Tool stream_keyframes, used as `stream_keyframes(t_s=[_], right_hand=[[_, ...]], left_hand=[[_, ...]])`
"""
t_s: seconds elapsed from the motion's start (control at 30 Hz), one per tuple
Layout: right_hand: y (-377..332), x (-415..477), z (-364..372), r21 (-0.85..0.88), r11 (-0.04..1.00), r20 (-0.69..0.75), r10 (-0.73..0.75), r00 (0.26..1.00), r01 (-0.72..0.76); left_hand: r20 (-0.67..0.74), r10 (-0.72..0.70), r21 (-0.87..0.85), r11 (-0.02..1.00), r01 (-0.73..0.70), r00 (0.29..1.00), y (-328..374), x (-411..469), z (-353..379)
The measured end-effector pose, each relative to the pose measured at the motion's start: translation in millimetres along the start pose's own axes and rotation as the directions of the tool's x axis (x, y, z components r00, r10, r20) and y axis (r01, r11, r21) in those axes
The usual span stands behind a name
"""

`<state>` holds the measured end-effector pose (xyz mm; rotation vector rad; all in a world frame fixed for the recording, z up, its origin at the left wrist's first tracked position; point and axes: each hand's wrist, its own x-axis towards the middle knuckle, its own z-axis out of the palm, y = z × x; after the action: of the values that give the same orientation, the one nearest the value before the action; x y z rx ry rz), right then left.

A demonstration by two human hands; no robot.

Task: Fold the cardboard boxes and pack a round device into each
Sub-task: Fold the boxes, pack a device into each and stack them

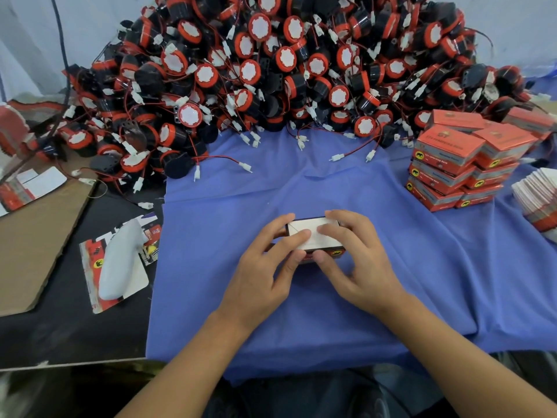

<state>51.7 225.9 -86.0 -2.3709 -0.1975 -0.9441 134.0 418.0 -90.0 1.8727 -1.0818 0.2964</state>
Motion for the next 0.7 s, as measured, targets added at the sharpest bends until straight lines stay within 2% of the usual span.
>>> stream_keyframes(t_s=[0.7], right_hand=[[-3.1,1.0,2.8,-0.088,0.996,0.036,0.001,0.999,0.002]], left_hand=[[-0.013,0.031,0.051,0.998,-0.031,0.999,-1.1,0.3,1.9]])
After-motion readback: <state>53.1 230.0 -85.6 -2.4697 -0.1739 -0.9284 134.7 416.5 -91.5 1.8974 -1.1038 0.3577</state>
